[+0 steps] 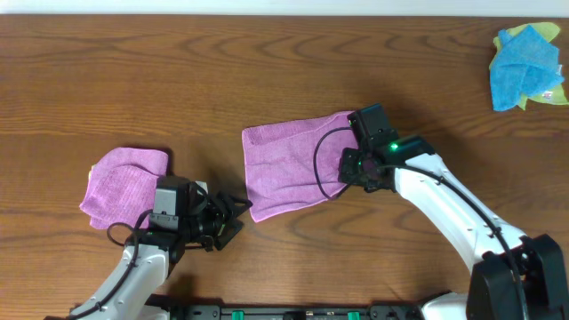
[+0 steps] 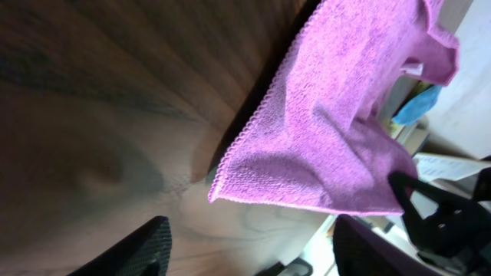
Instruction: Fold the cloth
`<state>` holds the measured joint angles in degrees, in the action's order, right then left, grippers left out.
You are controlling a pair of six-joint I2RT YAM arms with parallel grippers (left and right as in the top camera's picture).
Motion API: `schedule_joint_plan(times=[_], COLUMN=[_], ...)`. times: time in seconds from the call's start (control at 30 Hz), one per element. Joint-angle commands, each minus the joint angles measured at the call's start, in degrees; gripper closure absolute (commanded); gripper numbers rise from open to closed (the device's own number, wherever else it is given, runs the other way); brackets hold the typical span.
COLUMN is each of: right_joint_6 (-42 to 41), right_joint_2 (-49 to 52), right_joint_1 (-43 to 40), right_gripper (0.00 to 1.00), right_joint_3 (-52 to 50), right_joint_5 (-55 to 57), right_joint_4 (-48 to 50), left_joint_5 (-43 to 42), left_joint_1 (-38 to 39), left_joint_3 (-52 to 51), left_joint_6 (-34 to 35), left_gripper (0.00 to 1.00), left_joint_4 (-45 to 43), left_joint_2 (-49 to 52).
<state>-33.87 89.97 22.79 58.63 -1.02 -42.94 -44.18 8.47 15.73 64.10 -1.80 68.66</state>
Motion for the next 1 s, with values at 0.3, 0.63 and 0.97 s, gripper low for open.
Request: schedule_joint_plan(times=[0.3,0.63,0.97], right_joint_6=[0.74,0.74,0.76], right_joint_2=[-0.52,-0.52,-0.52], right_joint_1=[0.15,0.15,0.15], right_gripper=[0.99,0.99,0.99], right_joint_3=[0.15,0.15,0.15], right_joint_5=[0.76,0.76,0.76], right_joint_4=[0.52,0.52,0.50], left_joint_5=[6.54,9.27,9.70], left_joint_1=[6.27,9.44,12.09], left_joint_3=[-0.74,-0.74,-0.74], left_joint_6=[4.15,7.56,12.07], left_gripper=[0.25,0.25,0.30], left_joint_4=[-4.00,-9.97,-21.35], left_joint_2=[1.25,6.45,16.09])
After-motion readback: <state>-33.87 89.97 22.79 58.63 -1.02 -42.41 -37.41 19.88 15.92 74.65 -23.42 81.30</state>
